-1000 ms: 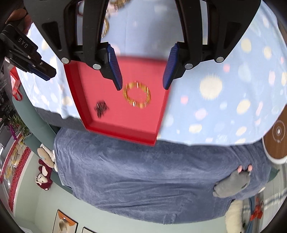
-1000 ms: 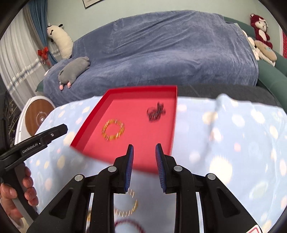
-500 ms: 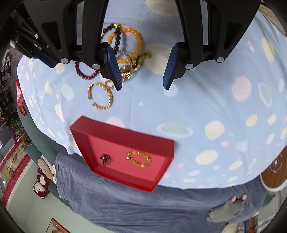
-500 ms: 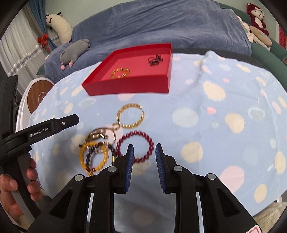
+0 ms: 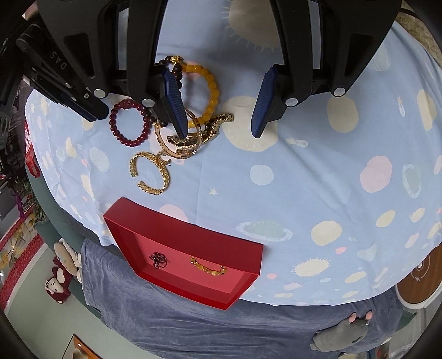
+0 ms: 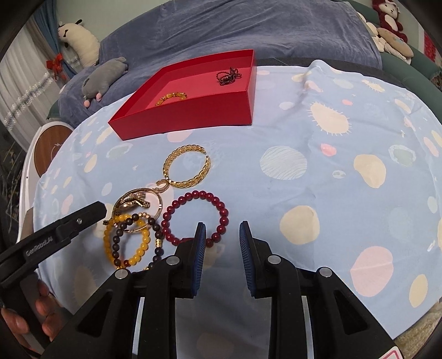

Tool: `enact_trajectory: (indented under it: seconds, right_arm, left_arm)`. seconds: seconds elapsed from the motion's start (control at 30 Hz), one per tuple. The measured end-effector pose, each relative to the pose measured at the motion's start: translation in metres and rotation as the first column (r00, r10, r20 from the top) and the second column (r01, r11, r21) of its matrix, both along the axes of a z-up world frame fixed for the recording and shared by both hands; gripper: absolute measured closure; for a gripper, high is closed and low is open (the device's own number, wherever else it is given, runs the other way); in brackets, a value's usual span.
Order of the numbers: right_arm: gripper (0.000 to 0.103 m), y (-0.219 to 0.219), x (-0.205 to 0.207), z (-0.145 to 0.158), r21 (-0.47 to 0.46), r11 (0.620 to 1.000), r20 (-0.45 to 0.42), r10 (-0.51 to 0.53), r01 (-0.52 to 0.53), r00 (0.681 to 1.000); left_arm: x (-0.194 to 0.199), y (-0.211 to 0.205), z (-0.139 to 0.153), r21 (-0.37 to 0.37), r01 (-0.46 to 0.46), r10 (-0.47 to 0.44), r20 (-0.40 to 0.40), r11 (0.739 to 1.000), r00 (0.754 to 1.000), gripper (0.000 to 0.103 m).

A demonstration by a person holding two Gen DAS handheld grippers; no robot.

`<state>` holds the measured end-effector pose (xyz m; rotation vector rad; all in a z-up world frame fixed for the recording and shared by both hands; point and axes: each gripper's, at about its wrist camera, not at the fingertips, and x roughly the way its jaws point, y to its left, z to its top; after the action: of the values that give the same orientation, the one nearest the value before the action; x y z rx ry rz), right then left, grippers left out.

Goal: Organize jewelry
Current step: 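Move both tools back to the pile, right tool onto the red beaded bracelet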

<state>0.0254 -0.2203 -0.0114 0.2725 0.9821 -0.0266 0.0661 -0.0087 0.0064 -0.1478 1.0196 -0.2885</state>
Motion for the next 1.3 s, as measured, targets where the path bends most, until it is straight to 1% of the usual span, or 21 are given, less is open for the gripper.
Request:
enact_trajectory:
  seconds: [0.27, 0.33, 0.47, 0.57, 0.67, 0.7, 0.73, 0.97, 1.0, 1.07, 1.17, 1.2, 1.23, 1.3]
  right_arm:
    - [0.078, 0.001, 0.013, -0.009, -0.013, 1.0, -0.012, -0.012, 0.011, 1.0]
    - [0.078, 0.002, 0.015, -0.011, -0.016, 1.0, -0.016, -0.013, 0.012, 1.0]
    - [0.078, 0.004, 0.019, -0.012, -0.023, 1.0, -0.011, -0.005, 0.005, 1.0]
    - [0.078, 0.008, 0.022, -0.013, -0.052, 0.999, -0.006, 0.007, -0.007, 1.0]
    - [0.085, 0.011, 0.023, -0.014, -0.09, 0.996, -0.009, 0.015, -0.016, 1.0]
    - [0.091, 0.011, 0.023, -0.014, -0.099, 0.995, -0.012, 0.015, -0.016, 1.0]
    - [0.094, 0.01, 0.022, -0.014, -0.099, 0.995, -0.014, 0.014, -0.015, 1.0]
    - [0.096, 0.003, 0.012, -0.013, -0.073, 0.997, -0.027, -0.002, 0.0, 1.0]
    - [0.096, 0.002, 0.011, -0.013, -0.069, 0.998, -0.028, -0.005, 0.003, 1.0]
    - [0.096, 0.001, 0.008, -0.013, -0.063, 0.998, -0.03, -0.009, 0.007, 1.0]
    - [0.096, 0.0, 0.008, -0.013, -0.06, 0.998, -0.031, -0.01, 0.008, 0.999]
    - [0.096, 0.0, 0.008, -0.013, -0.059, 0.998, -0.032, -0.01, 0.008, 0.999]
    - [0.096, 0.0, 0.008, -0.013, -0.059, 0.998, -0.032, -0.011, 0.009, 0.999]
    - [0.096, 0.001, 0.007, -0.013, -0.057, 0.998, -0.031, -0.011, 0.009, 0.999]
  left_arm:
    - [-0.005, 0.006, -0.007, -0.007, -0.012, 0.012, -0.012, 1.0, 1.0, 0.057]
    - [-0.008, 0.007, -0.009, -0.017, -0.004, 0.004, -0.015, 1.0, 1.0, 0.058]
    - [-0.014, 0.004, -0.011, -0.013, 0.018, -0.018, -0.017, 1.0, 1.0, 0.057]
    - [-0.019, -0.001, -0.009, -0.015, 0.032, -0.032, -0.013, 0.999, 0.999, 0.051]
    - [-0.023, -0.007, -0.007, -0.017, 0.053, -0.053, -0.009, 0.998, 0.999, 0.051]
    - [-0.024, -0.009, -0.006, -0.016, 0.057, -0.057, -0.007, 0.998, 0.998, 0.051]
    - [-0.025, -0.011, -0.005, -0.016, 0.065, -0.065, -0.004, 0.998, 0.998, 0.051]
    - [-0.032, -0.025, -0.003, -0.004, 0.119, -0.119, 0.016, 0.993, 0.993, 0.052]
    - [-0.032, -0.027, -0.003, -0.002, 0.123, -0.123, 0.018, 0.992, 0.992, 0.053]
    - [-0.033, -0.03, -0.004, 0.001, 0.134, -0.134, 0.021, 0.991, 0.991, 0.054]
    - [-0.032, -0.033, -0.008, 0.004, 0.145, -0.145, 0.015, 0.989, 0.989, 0.06]
    - [-0.032, -0.034, -0.009, 0.003, 0.147, -0.147, 0.012, 0.989, 0.989, 0.064]
    - [-0.031, -0.035, -0.012, -0.003, 0.152, -0.152, 0.005, 0.988, 0.988, 0.072]
    - [-0.03, -0.036, -0.016, -0.008, 0.16, -0.16, -0.006, 0.987, 0.987, 0.08]
